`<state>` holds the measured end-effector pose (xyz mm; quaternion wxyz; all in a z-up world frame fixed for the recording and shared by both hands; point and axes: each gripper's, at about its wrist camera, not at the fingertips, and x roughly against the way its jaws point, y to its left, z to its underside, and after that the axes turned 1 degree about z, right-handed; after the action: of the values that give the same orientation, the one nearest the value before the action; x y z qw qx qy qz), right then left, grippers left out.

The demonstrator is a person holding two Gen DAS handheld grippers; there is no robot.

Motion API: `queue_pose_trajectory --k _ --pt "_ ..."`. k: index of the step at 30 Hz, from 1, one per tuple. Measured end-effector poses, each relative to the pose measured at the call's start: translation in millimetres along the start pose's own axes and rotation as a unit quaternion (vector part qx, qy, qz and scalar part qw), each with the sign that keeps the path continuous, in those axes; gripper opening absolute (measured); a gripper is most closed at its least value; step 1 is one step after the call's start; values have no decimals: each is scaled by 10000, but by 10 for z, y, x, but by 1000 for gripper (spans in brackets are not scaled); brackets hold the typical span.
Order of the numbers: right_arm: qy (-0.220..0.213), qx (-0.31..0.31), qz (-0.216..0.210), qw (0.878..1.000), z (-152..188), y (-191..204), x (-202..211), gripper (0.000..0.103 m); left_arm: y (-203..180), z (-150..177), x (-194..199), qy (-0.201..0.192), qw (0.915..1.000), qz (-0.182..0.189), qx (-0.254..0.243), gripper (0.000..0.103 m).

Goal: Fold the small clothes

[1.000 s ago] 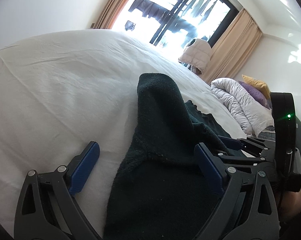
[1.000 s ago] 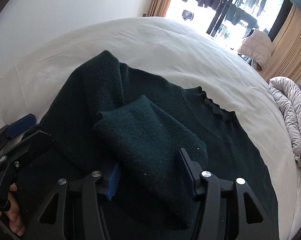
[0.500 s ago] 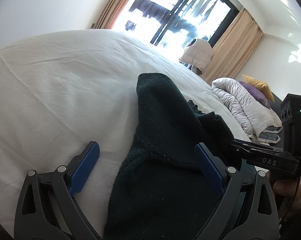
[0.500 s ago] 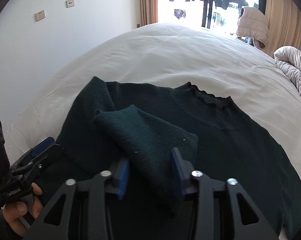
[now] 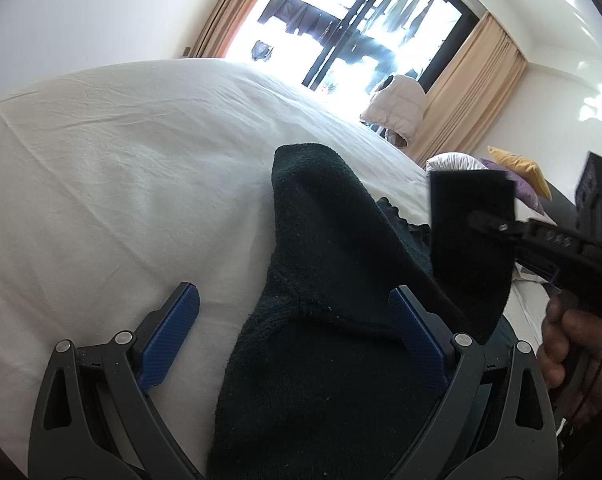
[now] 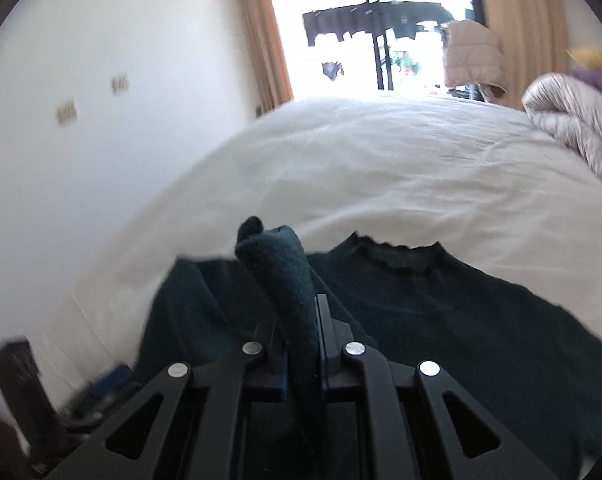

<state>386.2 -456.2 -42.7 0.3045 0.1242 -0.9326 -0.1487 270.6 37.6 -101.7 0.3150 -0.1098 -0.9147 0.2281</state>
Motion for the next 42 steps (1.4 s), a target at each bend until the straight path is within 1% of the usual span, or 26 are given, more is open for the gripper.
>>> queue_pose_trajectory --k 2,3,5,6,8,10,11,13,14,16,17,18,19,21,23,25,27,29,30,31,32,33,34,35,39,42 --pt "-305 -905 142 9953 79 -462 168 11 0 -1 -1 1 10000 -2 -2 97" --pt "-317 -1421 287 9889 194 -765 215 14 -3 -1 -3 1 10000 -2 -1 97" --pt "-59 -2132 469 9759 419 -1178 215 18 -7 -1 -8 8 10000 -11 -5 97" --pt "78 -2418 459 9692 537 -1335 214 23 -13 0 -9 10 10000 -21 -9 97" --pt "138 -2685 456 9621 701 -1483 247 30 -20 -4 -18 19 10000 -40 -17 97" --pt "100 -2864 262 9577 780 -1526 269 54 -27 -8 -25 27 10000 -50 -18 97" --pt "44 -2875 149 9577 776 -1515 288 58 -33 -11 -30 40 10000 -60 -17 97" --pt "11 -2831 36 9591 713 -1463 298 72 -53 -33 -37 93 9999 -96 -17 97" --pt "28 -2795 -13 9601 689 -1438 285 72 -66 -56 -41 148 9998 -129 -7 97" --pt "138 -2610 -37 9652 691 -1350 219 72 -117 -154 3 304 9990 -292 120 97" --pt "224 -2527 -36 9673 724 -1320 161 72 -158 -228 79 178 9992 -274 226 97" --pt "232 -2400 25 9705 771 -1311 129 69 -229 -316 146 4 9994 -198 281 97" --pt "164 -2341 47 9721 804 -1323 113 65 -335 -408 162 -72 9996 -177 231 97" --pt "74 -2367 -14 9715 825 -1335 138 64 -626 -588 55 -51 9997 -196 -160 97" --pt "54 -2358 -54 9718 817 -1357 127 64 -875 -680 -193 82 9967 -383 -709 97" --pt "35 -2313 -112 9728 818 -1360 123 64 -952 -677 -488 384 9928 -548 -991 97" --pt "7 -2349 -180 9719 812 -1377 148 64 -893 -586 -753 697 9873 -855 -1144 97" --pt "46 -2366 -170 9715 792 -1388 143 61 -656 -481 -1002 978 9745 -1538 -1313 96" --pt "76 -2358 -154 9716 787 -1399 153 57 -440 -453 -1077 1112 9754 -1543 -1115 96" --pt "96 -2368 -109 9715 797 -1412 143 51 -276 -491 -1055 1086 9834 -1250 -746 96" --pt "128 -2405 -37 9706 802 -1434 111 47 -220 -516 -1016 975 9845 -1288 -685 96" --pt "163 -2490 57 9683 808 -1480 117 38 -232 -520 -1014 927 9804 -1505 -865 97" --pt "180 -2571 141 9661 814 -1521 124 29 -236 -502 -1039 974 9781 -1555 -979 97" --pt "183 -2639 226 9641 817 -1553 139 25 -227 -494 -1028 939 9788 -1536 -981 97" --pt "148 -2577 641 9640 804 -1619 225 22 -136 -476 -957 795 9840 -1359 -828 97" --pt "107 -2677 904 9592 792 -1717 287 21 -82 -476 -876 725 9885 -1170 -630 97"
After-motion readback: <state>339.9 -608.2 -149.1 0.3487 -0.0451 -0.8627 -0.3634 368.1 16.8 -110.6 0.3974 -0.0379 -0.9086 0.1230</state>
